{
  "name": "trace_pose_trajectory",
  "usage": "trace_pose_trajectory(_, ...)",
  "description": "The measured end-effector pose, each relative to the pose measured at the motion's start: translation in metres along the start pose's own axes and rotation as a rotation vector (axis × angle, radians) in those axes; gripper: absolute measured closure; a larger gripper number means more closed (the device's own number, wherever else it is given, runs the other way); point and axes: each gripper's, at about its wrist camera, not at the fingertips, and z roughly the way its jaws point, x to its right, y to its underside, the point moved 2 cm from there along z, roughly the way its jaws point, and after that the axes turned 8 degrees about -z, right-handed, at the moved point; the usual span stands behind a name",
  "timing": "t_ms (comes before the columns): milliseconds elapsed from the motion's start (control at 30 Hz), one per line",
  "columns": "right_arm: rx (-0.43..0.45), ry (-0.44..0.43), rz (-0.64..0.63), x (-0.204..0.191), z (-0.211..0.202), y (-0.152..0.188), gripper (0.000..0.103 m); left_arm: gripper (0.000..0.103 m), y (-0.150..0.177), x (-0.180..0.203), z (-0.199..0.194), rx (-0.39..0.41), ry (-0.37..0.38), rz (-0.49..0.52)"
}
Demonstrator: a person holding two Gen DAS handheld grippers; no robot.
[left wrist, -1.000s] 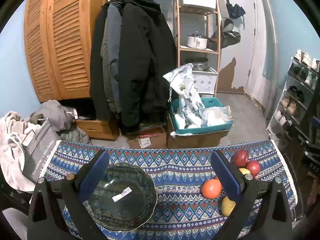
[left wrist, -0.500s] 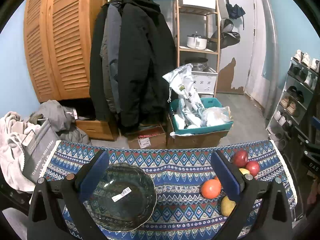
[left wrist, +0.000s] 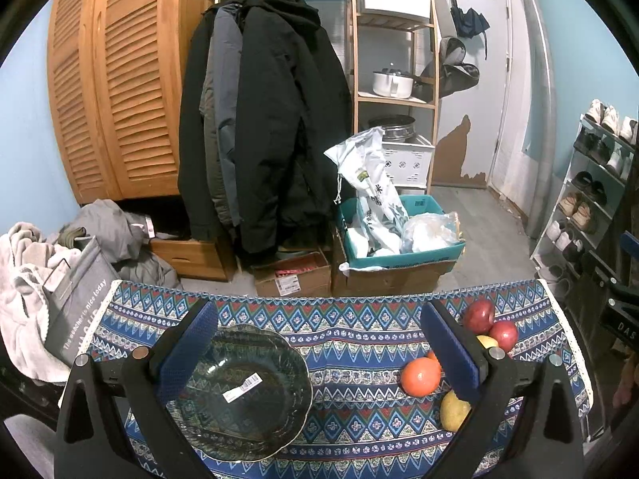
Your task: Organize fruits
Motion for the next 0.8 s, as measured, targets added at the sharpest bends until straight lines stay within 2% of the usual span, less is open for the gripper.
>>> trace_pose_trajectory(567,-0.003,0.002,-0.002,0.004,0.0,0.003,0.012,0.001,0.002,0.001,0.002,-0.003,0.006,-0.002)
trace_pose_trajectory(800,-0.04,0.009,-0.002,0.01,0.009,0.016,0.012,0.001,0.01,0.012,0.012,-0.028,0.005,0.017)
